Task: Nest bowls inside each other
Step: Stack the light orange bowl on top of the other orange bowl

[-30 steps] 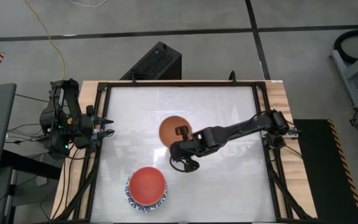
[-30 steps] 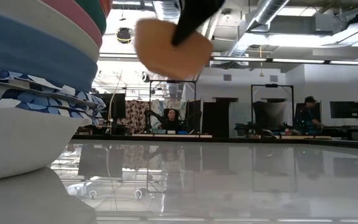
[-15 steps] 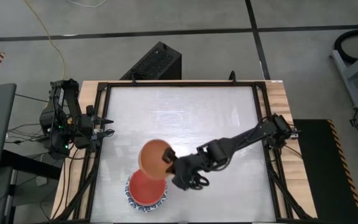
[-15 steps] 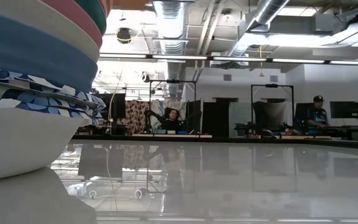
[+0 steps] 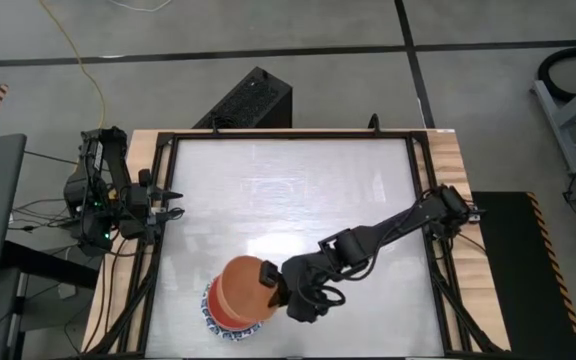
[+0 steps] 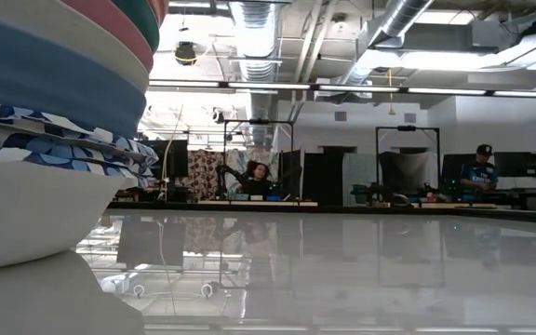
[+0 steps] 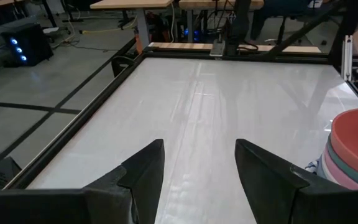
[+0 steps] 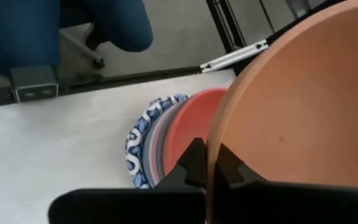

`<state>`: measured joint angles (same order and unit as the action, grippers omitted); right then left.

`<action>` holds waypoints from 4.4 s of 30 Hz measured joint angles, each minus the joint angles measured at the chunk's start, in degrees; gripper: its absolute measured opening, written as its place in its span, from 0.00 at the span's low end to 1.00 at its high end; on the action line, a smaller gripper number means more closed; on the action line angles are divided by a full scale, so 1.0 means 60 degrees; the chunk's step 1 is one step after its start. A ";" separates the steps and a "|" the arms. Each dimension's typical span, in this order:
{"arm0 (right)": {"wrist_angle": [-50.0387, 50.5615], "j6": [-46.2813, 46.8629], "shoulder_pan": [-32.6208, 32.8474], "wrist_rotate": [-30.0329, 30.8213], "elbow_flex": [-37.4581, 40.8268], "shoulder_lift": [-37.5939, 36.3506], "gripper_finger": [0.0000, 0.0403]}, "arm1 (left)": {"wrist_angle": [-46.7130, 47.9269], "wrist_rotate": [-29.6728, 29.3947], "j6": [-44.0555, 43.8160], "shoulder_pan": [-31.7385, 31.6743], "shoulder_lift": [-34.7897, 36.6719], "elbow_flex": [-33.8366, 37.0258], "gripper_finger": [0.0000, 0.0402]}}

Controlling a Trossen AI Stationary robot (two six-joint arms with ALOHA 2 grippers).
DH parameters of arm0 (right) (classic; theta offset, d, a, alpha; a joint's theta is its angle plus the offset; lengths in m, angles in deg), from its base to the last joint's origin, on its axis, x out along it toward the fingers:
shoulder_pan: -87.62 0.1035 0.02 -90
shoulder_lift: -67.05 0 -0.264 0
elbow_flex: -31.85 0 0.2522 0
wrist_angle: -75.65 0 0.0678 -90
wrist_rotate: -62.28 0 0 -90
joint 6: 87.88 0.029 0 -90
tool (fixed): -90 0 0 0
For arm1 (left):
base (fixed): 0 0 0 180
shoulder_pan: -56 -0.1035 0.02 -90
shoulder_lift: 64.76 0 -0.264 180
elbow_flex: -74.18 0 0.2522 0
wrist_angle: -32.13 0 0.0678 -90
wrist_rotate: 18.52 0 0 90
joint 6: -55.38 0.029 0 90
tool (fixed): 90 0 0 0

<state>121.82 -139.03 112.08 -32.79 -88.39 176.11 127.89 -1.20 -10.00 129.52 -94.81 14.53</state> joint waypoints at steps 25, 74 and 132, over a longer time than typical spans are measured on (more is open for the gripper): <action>0.1870 -0.0330 -0.0683 -0.0667 -0.2556 0.1914 0.02 | 0.0003 0.0035 0.0003 -0.0001 -0.0001 0.0000 0.47; 0.3347 0.1851 -0.0347 -0.0652 -0.4736 0.3315 0.41 | 0.0004 0.0007 0.0033 -0.0001 -0.0001 0.0000 0.47; 0.1504 0.3003 0.1225 0.5864 -0.4072 0.3367 0.02 | -0.0212 -0.0048 -0.0052 0.0001 -0.0001 0.0000 0.47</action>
<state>130.84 -121.01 119.43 2.39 -112.82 196.31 126.62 -1.49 -10.31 129.53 -94.82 14.53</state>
